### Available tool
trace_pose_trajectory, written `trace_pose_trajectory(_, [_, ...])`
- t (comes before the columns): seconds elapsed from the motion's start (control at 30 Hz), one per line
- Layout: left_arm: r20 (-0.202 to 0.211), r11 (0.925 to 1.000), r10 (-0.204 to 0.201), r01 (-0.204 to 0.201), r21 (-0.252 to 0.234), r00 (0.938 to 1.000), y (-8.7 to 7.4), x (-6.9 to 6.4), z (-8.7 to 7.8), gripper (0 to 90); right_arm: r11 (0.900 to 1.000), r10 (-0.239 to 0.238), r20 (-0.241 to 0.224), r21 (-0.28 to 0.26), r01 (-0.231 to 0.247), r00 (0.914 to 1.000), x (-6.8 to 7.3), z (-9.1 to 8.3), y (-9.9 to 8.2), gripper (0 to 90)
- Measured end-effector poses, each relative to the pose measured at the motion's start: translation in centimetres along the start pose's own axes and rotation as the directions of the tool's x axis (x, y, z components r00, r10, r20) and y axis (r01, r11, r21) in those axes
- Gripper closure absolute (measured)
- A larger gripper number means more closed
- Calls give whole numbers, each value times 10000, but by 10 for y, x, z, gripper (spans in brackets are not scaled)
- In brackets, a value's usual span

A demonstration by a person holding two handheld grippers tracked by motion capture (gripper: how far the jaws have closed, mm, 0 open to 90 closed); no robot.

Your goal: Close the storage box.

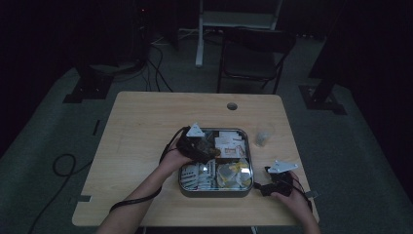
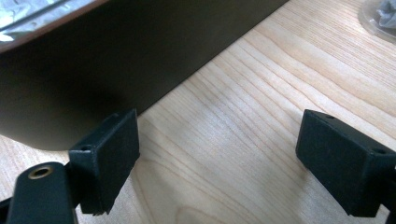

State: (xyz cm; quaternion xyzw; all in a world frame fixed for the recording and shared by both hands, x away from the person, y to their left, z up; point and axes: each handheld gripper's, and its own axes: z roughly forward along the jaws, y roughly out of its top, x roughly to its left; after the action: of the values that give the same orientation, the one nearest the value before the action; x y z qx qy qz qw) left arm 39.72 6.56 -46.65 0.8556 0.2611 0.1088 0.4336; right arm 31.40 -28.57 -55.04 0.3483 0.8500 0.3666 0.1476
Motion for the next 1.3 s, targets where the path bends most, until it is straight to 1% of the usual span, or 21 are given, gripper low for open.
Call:
trace_pose_trajectory(0.07, [-188,9999,-78,75,-152,9998,-2,3,-5,4,10000,-4,2,0,4,10000,0,0,0,131])
trace_pose_trajectory(0.27, [-375,9992,-347,340,-199,9987,-8,12,-15,4,10000,-1,0,1,1,10000,0,0,0,131])
trace_pose_trajectory(0.33, [-521,9990,-414,404,-188,9978,-11,16,-20,4,10000,0,0,1,0,10000,0,0,0,131])
trace_pose_trajectory(0.47, [-794,9966,-734,701,-439,9941,-17,24,-34,4,10000,-2,0,-1,2,10000,0,0,0,131])
trace_pose_trajectory(0.5, [-794,9966,-734,701,-439,9941,-17,24,-34,4,10000,-1,0,1,1,10000,0,0,0,131])
trace_pose_trajectory(0.53, [-911,9955,-842,798,-508,9923,-21,28,-40,4,10000,1,0,-1,-1,10000,0,0,0,131])
trace_pose_trajectory(0.6, [-1035,9942,-938,876,-629,9902,-24,31,-47,4,10000,-2,0,-2,2,10000,0,0,0,131])
trace_pose_trajectory(0.67, [-1274,9920,-1091,997,-777,9858,-28,35,-54,4,10000,-11,3,-7,11,10000,0,0,0,131])
trace_pose_trajectory(0.77, [-1380,9881,-1352,1232,-922,9812,-32,42,-60,4,10000,-3,-1,-1,3,10000,0,0,0,131])
trace_pose_trajectory(0.83, [-1517,9860,-1408,1248,-1104,9783,-32,43,-63,4,10000,3,-2,-1,-3,10000,0,0,0,131])
trace_pose_trajectory(0.87, [-1546,9859,-1387,1217,-1148,9782,-32,43,-64,4,10000,6,-3,0,-6,10000,0,0,0,131])
trace_pose_trajectory(0.9, [-1688,9851,-1408,1211,-1221,9755,-33,44,-64,4,10000,1,-2,0,-1,10000,0,0,0,131])
trace_pose_trajectory(0.97, [-1790,9840,-1497,1289,-1228,9724,-34,46,-65,4,10000,7,-3,1,-7,10000,0,0,0,131])
trace_pose_trajectory(1.03, [-1837,9848,-1473,1269,-1182,9719,-35,47,-65,4,10000,3,-2,-1,-3,10000,0,0,0,131])
trace_pose_trajectory(1.1, [-1945,9834,-1571,1352,-1210,9682,-40,49,-68,4,10000,0,-1,0,0,10000,0,0,0,131])
trace_pose_trajectory(1.13, [-1916,9815,-1663,1438,-1262,9673,-43,51,-70,4,10000,2,-1,-1,-2,10000,0,0,0,131])
trace_pose_trajectory(1.2, [-2021,9809,-1742,1517,-1221,9638,-48,53,-72,4,10000,0,-1,-2,0,10000,0,0,0,131])
trace_pose_trajectory(1.23, [-2021,9809,-1742,1517,-1221,9638,-48,53,-72,4,10000,0,-1,-2,0,10000,0,0,0,131])
trace_pose_trajectory(1.27, [-2087,9799,-1815,1589,-1204,9610,-53,55,-75,4,10000,6,-2,2,-6,10000,0,0,0,131])
trace_pose_trajectory(1.3, [-2122,9794,-1847,1617,-1212,9596,-56,56,-77,4,10000,8,-1,3,-8,10000,0,0,0,131])
